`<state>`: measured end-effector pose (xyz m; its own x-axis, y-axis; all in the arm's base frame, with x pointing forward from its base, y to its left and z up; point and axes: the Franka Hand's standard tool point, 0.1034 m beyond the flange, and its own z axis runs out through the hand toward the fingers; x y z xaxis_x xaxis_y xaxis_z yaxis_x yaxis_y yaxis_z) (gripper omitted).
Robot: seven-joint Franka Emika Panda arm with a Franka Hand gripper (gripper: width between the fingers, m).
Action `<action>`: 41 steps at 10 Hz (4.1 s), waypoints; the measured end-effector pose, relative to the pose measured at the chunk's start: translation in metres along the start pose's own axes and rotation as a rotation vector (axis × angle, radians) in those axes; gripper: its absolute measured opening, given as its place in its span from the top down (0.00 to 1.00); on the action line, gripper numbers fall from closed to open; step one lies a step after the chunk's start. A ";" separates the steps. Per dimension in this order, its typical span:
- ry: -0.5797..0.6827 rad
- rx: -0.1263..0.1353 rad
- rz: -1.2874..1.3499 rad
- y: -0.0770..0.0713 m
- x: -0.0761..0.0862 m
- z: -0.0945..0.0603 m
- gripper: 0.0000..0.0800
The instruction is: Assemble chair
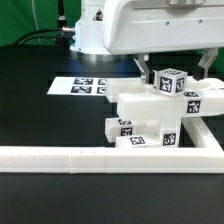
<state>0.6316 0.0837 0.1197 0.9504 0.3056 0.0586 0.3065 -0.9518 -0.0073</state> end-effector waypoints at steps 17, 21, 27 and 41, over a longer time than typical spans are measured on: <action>-0.001 0.005 0.304 0.004 -0.001 0.000 0.64; -0.002 0.013 0.559 0.002 -0.001 0.000 0.64; -0.007 0.030 0.945 -0.002 0.000 0.000 0.64; -0.022 0.105 0.979 -0.007 0.002 0.001 0.19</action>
Offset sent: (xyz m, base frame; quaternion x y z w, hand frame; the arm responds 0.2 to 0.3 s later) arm 0.0000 0.0000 0.0000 0.0000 0.0000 -0.2571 0.9664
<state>0.6311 0.0912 0.1189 0.7877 -0.6148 -0.0393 -0.6140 -0.7783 -0.1318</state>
